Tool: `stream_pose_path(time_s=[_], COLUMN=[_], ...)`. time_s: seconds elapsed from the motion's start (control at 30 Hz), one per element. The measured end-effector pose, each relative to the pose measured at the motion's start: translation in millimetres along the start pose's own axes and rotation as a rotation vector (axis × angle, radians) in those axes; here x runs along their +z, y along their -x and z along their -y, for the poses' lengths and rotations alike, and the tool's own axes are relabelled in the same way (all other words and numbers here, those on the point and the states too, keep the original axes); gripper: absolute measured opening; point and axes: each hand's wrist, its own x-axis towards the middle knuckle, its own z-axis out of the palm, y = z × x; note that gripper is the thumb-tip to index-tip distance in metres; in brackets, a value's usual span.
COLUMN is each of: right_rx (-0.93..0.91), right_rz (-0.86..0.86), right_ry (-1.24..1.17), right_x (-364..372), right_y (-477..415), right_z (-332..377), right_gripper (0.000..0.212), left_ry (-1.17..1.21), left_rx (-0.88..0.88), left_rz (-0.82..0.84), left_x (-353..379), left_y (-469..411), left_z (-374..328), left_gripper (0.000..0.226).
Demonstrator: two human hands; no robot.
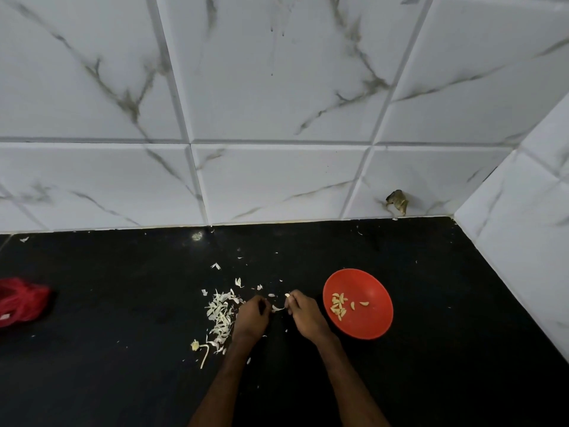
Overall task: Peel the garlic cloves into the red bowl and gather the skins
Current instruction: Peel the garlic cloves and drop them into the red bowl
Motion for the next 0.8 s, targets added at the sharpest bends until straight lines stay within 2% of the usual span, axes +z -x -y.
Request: stream_pose_path(time_s=[0.17, 0.37, 0.5, 0.8], right_rx=[-0.062, -0.103, -0.146, -0.216], right_rz=[0.010, 0.050, 0.022, -0.036], right_ry=[0.178, 0.355, 0.416, 0.438], right_x=[-0.3, 1.8, -1.9, -3.5], right_y=[-0.8, -1.0, 0.3, 3.4], right_z=[2.1, 15.2, 17.4, 23.8], right_gripper=[0.024, 0.016, 0.013, 0.015], left_ry=[-0.009, -0.037, -0.016, 0.129], left_rx=[0.045, 0.136, 0.171, 0.132], left_rz=[-0.069, 0.027, 0.044, 0.104], left_x=[-6.0, -10.3, -13.1, -14.3], left_y=[-1.3, -4.1, -2.2, -1.2], left_z=[-6.6, -14.6, -16.0, -17.7], left_gripper=[0.010, 0.011, 0.015, 0.019])
